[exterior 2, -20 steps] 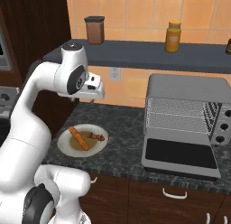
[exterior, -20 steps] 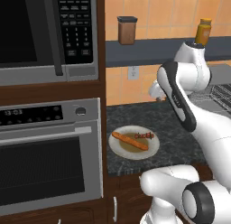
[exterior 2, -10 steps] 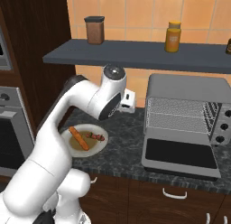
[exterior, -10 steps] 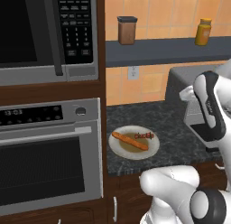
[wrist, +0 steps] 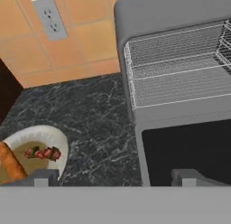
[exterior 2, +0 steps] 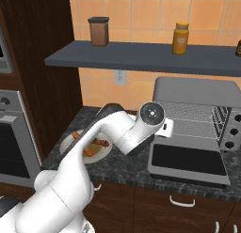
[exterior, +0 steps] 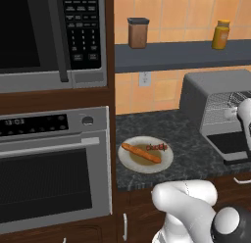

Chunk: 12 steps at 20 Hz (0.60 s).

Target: Pick up the kebab skewer and baguette bread, and place them inside the toaster oven. Close the toaster oven door and start by setting the timer.

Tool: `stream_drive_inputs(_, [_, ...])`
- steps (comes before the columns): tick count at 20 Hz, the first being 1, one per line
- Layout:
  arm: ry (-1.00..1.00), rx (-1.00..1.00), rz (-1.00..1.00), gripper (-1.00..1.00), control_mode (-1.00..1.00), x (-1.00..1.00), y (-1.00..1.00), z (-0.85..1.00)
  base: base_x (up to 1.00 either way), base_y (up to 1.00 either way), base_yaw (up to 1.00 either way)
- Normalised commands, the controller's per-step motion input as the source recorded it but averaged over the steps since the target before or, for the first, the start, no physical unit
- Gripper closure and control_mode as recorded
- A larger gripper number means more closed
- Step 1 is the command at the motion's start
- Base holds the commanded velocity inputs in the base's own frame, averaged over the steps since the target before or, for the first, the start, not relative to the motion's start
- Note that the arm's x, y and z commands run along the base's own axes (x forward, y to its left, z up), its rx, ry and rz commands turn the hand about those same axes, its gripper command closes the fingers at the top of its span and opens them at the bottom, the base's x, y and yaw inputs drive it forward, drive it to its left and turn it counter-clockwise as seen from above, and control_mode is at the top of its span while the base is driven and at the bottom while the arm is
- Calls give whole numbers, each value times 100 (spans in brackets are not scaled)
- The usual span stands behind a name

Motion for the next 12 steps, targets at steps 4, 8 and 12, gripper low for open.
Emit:
stream_drive_inputs(4, [-13, -3, -15, -100, -100, -30, -100, -57, 0, 0, 0])
stream_drive_inputs(8, [-13, -13, -11, -100, -100, -15, -90, -17, 0, 0, 0])
stream_drive_inputs(12, [-22, -15, -8, -100, -100, -16, -49, 26, 0, 0, 0])
